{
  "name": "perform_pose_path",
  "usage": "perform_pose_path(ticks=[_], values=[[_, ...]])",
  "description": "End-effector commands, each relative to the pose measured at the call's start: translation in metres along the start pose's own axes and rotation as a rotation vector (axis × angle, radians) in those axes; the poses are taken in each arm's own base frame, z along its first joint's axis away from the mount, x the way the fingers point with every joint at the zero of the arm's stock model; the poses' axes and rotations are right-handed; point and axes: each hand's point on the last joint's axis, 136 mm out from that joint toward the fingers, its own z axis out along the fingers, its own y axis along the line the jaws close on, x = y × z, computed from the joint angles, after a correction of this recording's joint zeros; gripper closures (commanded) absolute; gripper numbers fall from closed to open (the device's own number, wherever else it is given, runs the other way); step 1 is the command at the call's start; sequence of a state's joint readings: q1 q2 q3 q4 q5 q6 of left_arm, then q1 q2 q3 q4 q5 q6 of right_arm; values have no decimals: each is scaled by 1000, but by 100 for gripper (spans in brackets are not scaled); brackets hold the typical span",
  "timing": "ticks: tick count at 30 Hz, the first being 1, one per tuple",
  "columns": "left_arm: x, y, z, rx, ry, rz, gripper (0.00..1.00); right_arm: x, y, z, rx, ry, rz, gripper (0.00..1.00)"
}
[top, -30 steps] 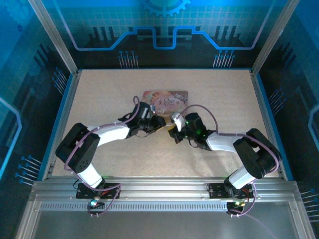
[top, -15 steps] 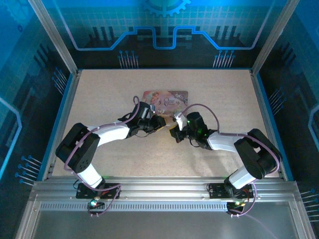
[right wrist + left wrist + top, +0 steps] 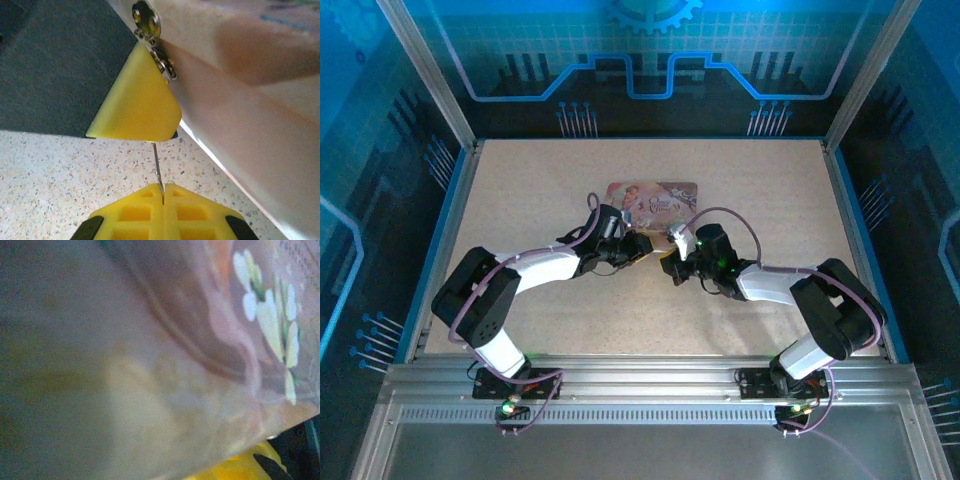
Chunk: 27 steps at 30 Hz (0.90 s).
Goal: Unlock the padlock with the key
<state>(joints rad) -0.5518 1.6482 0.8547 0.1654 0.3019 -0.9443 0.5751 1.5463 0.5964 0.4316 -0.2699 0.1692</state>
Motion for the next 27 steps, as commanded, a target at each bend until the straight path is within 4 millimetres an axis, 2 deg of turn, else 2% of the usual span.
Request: perform_pose_path(ticks=[1,9,22,27], values=[[-6,-24,-10,82,-12,11,91,-15,2,-2,-17,-50,0,100],[-5,-24,-10,83,-5,9,91,-19,1,1,-19,-58,-3,100],[-6,-24,-10,81,-11,11,91,9,-4,0,12,25,1,100],[-6,-24,-10,79,-9,12,91,5,-3,1,10,14,-2,100]])
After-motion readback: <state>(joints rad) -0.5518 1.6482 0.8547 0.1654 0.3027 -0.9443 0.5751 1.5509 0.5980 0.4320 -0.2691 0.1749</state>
